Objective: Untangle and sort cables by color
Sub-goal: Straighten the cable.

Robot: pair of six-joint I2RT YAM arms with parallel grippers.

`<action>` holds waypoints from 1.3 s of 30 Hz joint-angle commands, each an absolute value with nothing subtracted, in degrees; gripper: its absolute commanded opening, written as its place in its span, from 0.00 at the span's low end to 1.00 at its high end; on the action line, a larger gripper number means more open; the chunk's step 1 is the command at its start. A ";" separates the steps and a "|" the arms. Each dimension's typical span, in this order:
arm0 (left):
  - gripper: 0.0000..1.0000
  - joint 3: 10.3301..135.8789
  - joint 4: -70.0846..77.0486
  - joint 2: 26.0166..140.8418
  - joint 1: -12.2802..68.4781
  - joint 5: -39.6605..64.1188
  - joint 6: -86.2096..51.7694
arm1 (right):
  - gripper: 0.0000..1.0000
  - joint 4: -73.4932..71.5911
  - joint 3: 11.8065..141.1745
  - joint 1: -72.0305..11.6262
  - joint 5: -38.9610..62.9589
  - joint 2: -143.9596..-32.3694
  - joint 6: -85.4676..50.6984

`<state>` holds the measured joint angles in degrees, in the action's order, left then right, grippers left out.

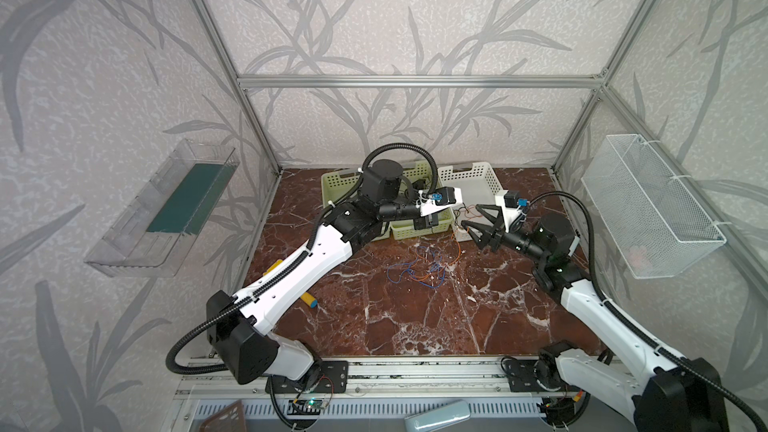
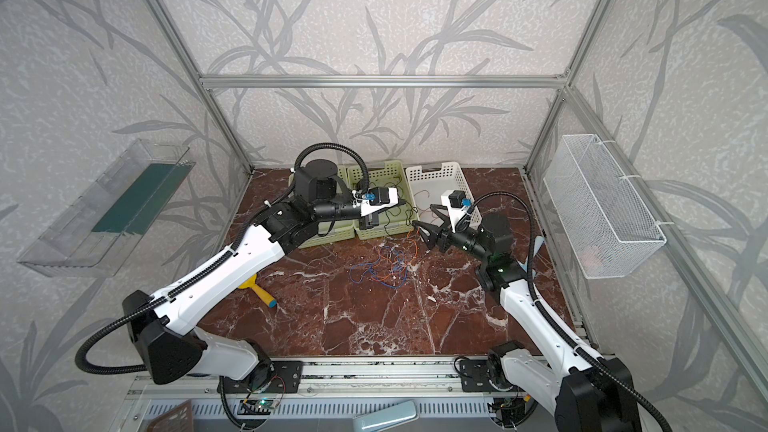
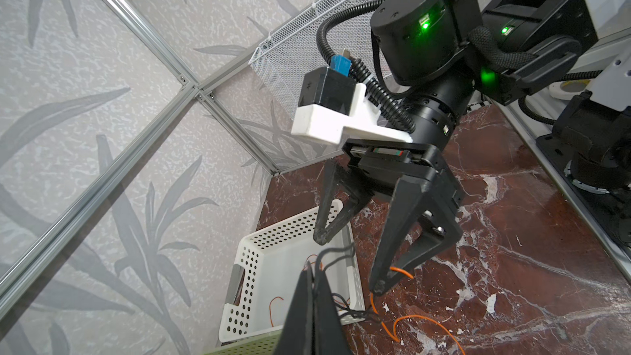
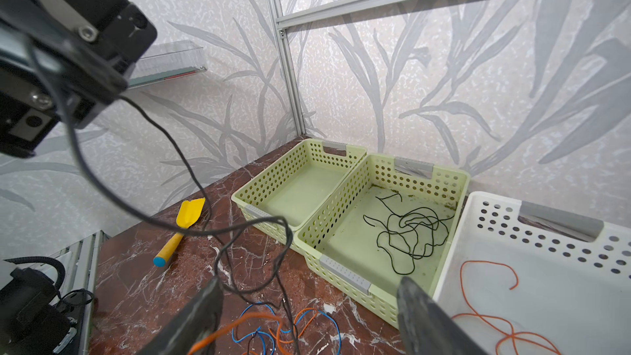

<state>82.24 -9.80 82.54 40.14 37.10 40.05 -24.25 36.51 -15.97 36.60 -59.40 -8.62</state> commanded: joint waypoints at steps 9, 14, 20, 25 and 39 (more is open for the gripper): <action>0.00 81.21 -7.04 81.58 42.16 37.98 40.05 | 0.78 -24.79 39.28 -18.09 36.01 -62.59 -8.26; 0.00 80.65 -6.53 81.19 43.23 37.72 39.07 | 0.77 -26.74 39.12 -18.26 34.39 -63.19 -10.60; 0.00 76.99 -3.18 79.48 44.22 36.51 36.43 | 0.78 -28.24 39.03 -18.28 31.85 -63.51 -14.14; 0.00 74.76 -0.47 78.66 45.00 35.91 34.50 | 0.78 -29.60 39.13 -18.50 32.03 -65.02 -16.67; 0.00 77.55 1.23 79.98 45.70 37.22 34.61 | 0.74 -26.19 39.95 -22.75 37.90 -71.05 -9.29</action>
